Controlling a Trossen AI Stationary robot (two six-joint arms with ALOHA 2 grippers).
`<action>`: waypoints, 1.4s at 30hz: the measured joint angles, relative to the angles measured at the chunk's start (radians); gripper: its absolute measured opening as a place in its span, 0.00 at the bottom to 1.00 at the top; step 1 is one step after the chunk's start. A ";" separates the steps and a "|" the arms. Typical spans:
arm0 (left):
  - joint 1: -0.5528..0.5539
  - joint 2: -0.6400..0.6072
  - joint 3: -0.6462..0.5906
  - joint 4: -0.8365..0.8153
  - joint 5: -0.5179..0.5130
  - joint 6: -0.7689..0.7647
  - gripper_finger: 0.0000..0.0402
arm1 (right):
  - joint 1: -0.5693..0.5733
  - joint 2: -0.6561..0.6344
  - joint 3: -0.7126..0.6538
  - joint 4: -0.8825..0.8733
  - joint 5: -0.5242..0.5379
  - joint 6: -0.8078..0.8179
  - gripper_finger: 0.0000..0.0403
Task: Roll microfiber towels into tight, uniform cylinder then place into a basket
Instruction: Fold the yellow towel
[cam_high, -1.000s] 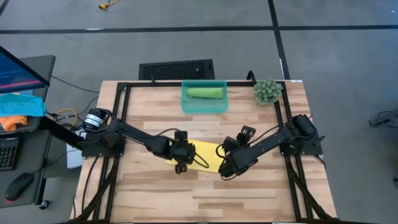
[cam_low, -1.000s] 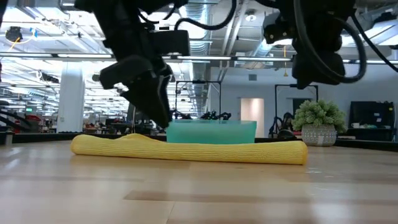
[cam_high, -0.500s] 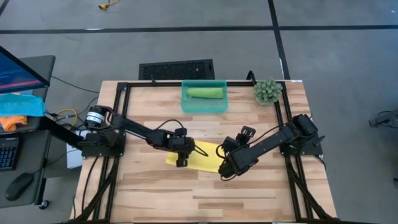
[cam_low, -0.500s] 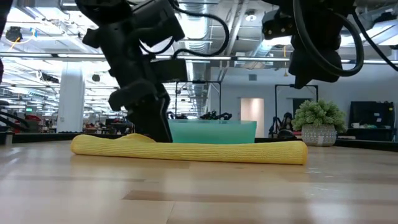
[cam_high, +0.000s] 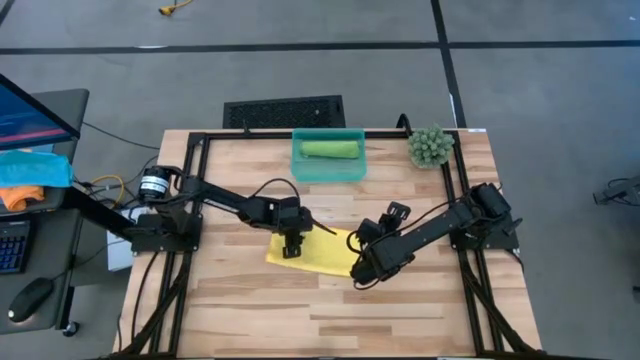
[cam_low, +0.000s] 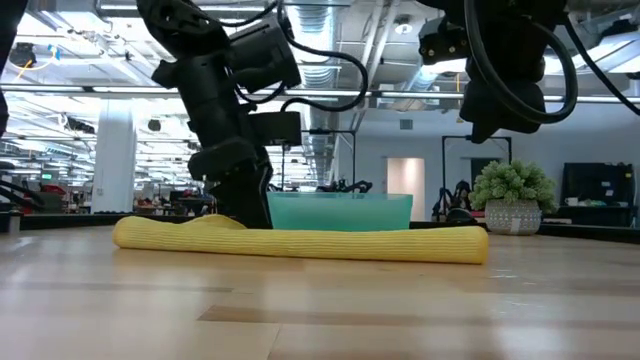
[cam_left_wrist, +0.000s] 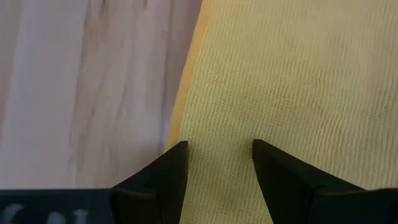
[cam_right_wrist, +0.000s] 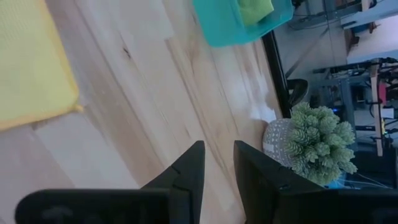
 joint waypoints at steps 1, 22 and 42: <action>0.010 0.000 0.000 -0.001 0.001 0.002 0.43 | 0.000 0.000 0.000 0.002 0.000 0.000 0.27; 0.200 0.000 0.001 0.027 -0.141 0.284 0.43 | 0.000 0.000 0.000 0.005 0.001 -0.002 0.27; -0.124 0.000 0.051 0.349 -0.225 0.130 0.43 | 0.000 0.000 0.000 0.019 0.001 -0.001 0.27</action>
